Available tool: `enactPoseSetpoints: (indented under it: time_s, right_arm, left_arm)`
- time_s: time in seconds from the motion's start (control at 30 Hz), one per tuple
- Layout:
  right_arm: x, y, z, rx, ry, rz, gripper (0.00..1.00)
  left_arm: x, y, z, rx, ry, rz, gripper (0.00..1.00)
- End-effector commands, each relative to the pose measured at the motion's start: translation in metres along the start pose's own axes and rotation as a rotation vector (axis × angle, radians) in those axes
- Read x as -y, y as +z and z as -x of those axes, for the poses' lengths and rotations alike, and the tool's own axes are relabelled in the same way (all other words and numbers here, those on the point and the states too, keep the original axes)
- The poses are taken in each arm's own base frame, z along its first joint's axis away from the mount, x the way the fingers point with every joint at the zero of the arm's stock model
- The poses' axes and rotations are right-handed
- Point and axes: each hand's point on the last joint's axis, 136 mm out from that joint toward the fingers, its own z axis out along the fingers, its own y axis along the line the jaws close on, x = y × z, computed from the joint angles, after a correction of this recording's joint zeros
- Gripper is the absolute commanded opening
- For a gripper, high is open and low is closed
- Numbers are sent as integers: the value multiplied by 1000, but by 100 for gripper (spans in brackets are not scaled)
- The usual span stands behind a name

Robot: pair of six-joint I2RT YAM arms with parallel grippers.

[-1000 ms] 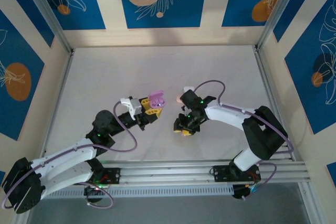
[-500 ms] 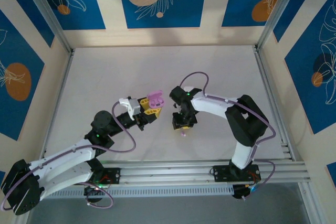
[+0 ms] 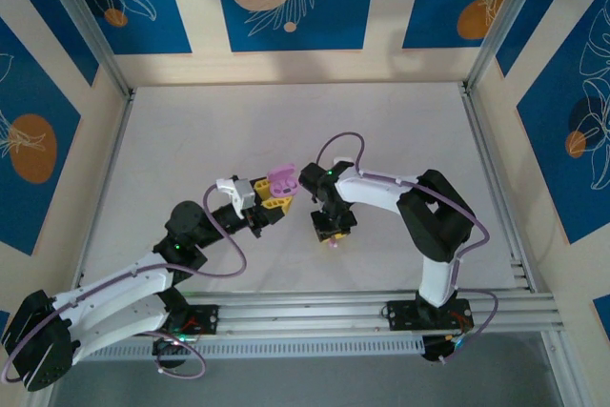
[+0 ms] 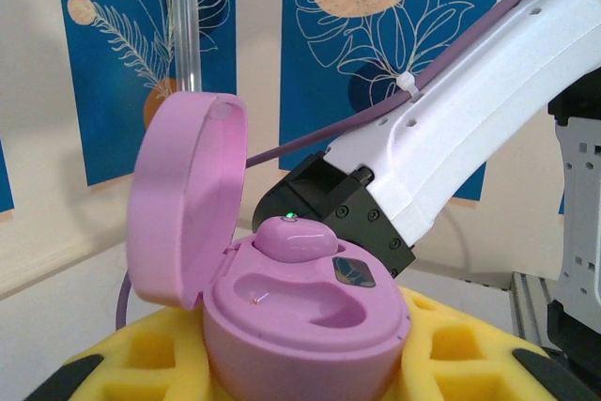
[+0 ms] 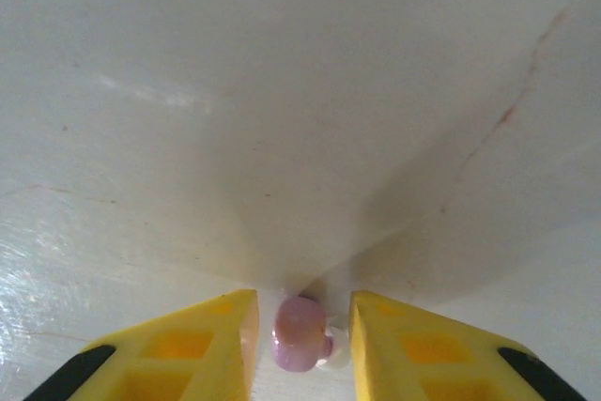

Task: Insert the wireless bluetooth earbuds into the charging case

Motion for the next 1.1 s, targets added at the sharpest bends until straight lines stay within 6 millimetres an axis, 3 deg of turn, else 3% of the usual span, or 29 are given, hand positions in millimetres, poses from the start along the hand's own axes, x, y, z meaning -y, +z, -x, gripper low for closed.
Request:
enactPoseSetpoints:
  time_s: [0.0, 0.47, 0.6, 0.7, 0.83, 1.07]
  right_arm:
    - [1, 0, -6, -33, 1, -25, 30]
    - [-4, 8, -6, -56, 13, -26, 25]
    - [-4, 1, -3, -31, 8, -28, 22]
    - [-5, -16, -1, 16, 13, -9, 21]
    - [-9, -65, 3, 150, 45, 86, 20]
    - [-28, -206, -4, 542, 75, 507, 20]
  left_arm:
    - [3, -2, 7, 31, 8, -1, 26]
    - [3, -2, 6, 26, 1, -3, 27]
    - [3, -1, 5, 23, 0, -4, 27]
    - [2, -1, 3, 18, -2, -2, 27]
    - [1, 0, -1, 16, 1, 1, 26]
    - [-1, 8, -11, 4, 21, -6, 26]
